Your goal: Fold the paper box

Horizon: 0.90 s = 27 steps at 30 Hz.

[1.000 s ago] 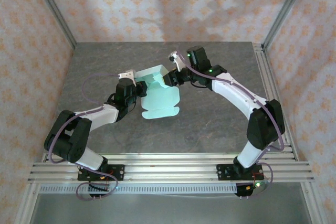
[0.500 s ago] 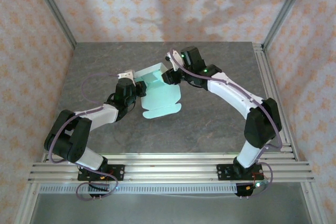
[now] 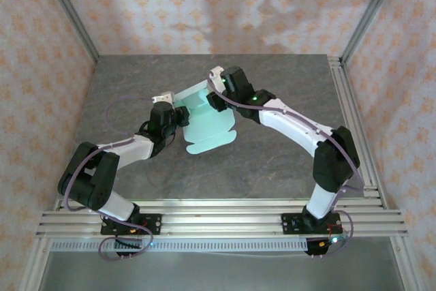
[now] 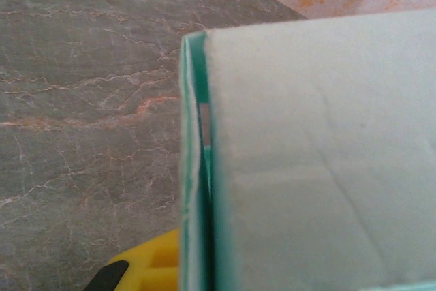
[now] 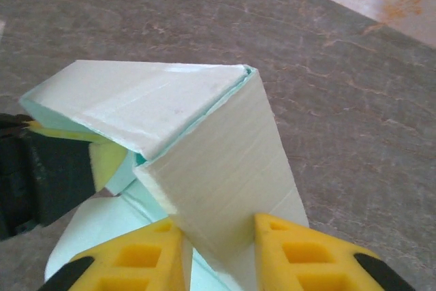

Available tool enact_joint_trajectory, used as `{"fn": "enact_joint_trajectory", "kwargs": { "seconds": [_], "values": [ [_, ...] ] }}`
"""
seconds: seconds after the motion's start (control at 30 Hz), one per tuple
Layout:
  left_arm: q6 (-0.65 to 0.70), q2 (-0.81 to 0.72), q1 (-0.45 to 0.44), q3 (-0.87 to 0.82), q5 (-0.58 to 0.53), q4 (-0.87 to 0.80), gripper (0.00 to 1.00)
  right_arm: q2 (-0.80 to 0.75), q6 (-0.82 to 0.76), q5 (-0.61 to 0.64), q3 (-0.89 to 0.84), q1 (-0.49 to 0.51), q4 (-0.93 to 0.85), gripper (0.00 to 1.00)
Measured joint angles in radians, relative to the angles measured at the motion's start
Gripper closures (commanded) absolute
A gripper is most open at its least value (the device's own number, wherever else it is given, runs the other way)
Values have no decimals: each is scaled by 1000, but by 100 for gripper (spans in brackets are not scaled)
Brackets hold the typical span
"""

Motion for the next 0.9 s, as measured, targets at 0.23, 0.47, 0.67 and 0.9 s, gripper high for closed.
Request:
{"fn": "enact_joint_trajectory", "kwargs": {
  "seconds": [0.23, 0.47, 0.67, 0.9],
  "values": [
    [0, 0, 2, 0, -5, -14, 100, 29, -7, 134, 8, 35, 29, 79],
    [0, 0, 2, 0, -6, -16, 100, 62, -34, 294, 31, 84, 40, 82],
    [0, 0, 2, 0, -10, -17, 100, 119, -87, 471, 61, 126, 63, 84],
    [-1, 0, 2, 0, -13, -18, 100, 173, -161, 636, 86, 162, 96, 92]
  ]
}}
